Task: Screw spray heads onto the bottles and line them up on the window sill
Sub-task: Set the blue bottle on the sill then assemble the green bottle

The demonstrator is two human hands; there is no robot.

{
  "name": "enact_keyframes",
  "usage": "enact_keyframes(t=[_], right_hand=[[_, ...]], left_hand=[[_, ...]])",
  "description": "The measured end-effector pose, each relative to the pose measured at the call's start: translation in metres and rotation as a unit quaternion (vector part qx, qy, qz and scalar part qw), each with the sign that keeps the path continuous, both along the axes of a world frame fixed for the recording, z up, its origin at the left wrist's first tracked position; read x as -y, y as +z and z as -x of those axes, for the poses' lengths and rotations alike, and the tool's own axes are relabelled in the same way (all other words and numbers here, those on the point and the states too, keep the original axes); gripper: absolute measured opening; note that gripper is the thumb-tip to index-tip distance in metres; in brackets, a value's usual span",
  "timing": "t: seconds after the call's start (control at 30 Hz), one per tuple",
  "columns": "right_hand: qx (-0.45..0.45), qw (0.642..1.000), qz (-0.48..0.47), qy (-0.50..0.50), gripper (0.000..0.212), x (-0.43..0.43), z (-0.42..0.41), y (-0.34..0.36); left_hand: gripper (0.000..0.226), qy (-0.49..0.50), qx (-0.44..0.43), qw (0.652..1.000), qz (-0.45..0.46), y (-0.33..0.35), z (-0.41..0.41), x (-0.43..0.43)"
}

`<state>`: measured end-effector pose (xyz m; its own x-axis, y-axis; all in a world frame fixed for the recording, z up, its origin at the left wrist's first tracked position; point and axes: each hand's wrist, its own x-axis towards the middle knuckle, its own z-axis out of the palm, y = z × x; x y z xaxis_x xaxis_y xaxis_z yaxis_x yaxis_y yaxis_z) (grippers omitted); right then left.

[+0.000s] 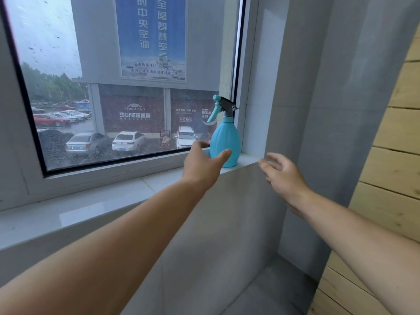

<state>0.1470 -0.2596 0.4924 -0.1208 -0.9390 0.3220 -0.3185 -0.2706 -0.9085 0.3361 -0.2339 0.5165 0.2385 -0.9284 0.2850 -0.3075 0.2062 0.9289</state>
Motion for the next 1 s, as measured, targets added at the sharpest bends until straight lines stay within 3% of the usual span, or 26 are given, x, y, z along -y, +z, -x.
enact_keyframes(t=[0.13,0.3,0.5,0.63,0.77,0.83,1.0], right_hand=[[0.001,1.000,-0.017,0.000,0.036,-0.043,0.018,-0.027],[-0.074,0.992,-0.100,-0.013,0.027,-0.108,0.061,-0.109],[-0.083,0.962,-0.255,-0.046,0.023,-0.178,0.115,-0.249],[-0.095,0.936,-0.335,-0.059,0.029,-0.200,0.138,-0.318],[-0.090,0.900,-0.419,-0.084,0.030,-0.221,0.151,-0.384],[-0.087,0.881,-0.453,-0.105,0.030,-0.232,0.154,-0.416],[-0.094,0.833,-0.509,-0.193,0.039,-0.267,0.142,-0.470]], left_hand=[[0.057,-0.035,0.024,0.999,-0.022,-0.021,0.019,-0.030],[0.058,-0.128,0.061,0.979,-0.147,-0.103,0.057,-0.062],[0.061,-0.204,0.082,0.907,-0.359,-0.258,0.104,-0.100],[0.057,-0.225,0.133,0.867,-0.425,-0.338,0.125,-0.127],[0.026,-0.232,0.209,0.829,-0.464,-0.399,0.140,-0.161],[0.033,-0.227,0.252,0.807,-0.483,-0.423,0.143,-0.181],[0.085,-0.170,0.280,0.786,-0.524,-0.469,0.135,-0.213]])
